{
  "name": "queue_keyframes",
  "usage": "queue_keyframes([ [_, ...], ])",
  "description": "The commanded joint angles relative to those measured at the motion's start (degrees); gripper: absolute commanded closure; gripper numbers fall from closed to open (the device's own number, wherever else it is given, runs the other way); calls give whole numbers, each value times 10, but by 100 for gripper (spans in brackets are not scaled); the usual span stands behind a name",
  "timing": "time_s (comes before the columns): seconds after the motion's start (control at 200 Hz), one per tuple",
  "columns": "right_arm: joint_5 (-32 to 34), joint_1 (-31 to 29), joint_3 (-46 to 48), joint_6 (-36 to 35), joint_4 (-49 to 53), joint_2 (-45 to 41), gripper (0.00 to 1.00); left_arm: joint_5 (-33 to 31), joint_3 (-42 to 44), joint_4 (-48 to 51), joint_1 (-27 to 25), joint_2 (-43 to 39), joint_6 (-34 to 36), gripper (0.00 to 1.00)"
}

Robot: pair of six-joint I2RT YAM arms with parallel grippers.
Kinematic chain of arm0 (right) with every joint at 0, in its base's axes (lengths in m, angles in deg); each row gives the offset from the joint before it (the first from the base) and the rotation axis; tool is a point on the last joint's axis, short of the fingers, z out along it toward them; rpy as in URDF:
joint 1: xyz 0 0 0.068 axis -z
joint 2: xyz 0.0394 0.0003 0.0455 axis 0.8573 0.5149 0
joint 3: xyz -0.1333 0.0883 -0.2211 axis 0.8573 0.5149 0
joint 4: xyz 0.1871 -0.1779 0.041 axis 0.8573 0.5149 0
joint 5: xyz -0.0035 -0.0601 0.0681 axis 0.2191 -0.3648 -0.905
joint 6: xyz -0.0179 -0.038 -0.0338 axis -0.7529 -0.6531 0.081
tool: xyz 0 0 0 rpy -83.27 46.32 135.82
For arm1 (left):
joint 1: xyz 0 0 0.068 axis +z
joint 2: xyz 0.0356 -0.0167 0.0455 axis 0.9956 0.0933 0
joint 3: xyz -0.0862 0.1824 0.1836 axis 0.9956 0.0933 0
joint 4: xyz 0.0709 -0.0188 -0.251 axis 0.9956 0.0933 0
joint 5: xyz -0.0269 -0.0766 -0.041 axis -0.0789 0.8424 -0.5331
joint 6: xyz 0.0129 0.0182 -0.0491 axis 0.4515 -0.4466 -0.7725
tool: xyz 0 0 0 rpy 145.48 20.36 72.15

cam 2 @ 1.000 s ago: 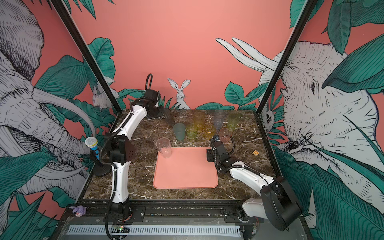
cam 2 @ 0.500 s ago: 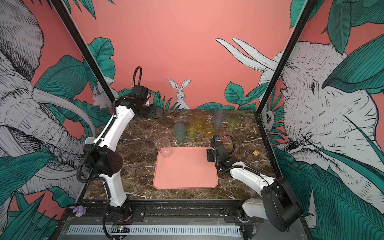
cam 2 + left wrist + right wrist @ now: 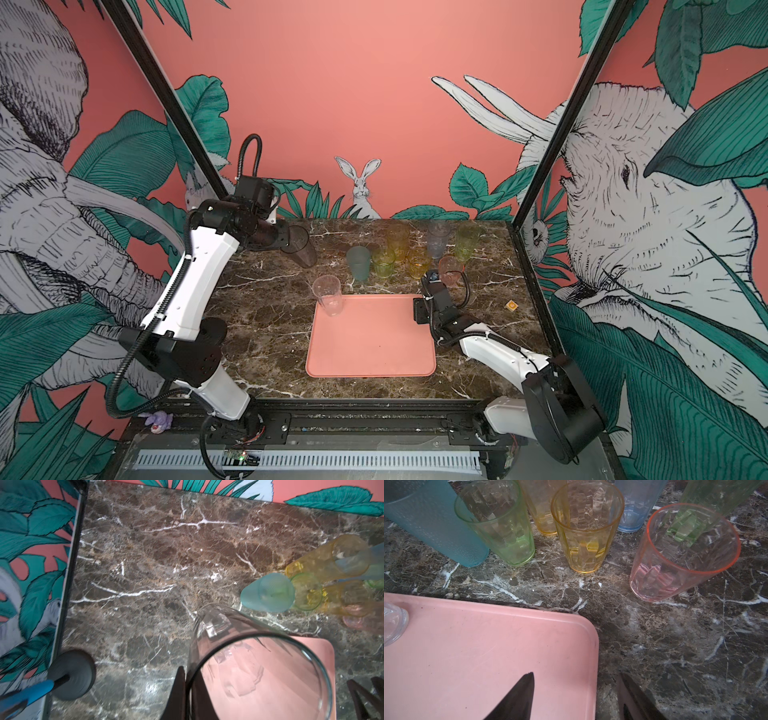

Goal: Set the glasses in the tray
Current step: 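Lift the grey-tinted glass with the left gripper and swing it toward the tray, then lower the grey-tinted glass onto the tray nearer the robot and open the left gripper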

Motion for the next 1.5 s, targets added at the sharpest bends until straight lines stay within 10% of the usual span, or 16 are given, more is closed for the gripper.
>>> queue_keyframes([
  [0.0, 12, 2, -15, 0, -2, -10, 35, -23, 16, 57, -1, -53, 9, 100],
  [0.725, 15, 2, -17, -1, -4, -6, 35, -17, 170, 143, -17, -224, -9, 100],
  [1.496, 16, 2, -19, -2, -2, -6, 35, -4, 385, -20, -146, -263, -117, 100],
])
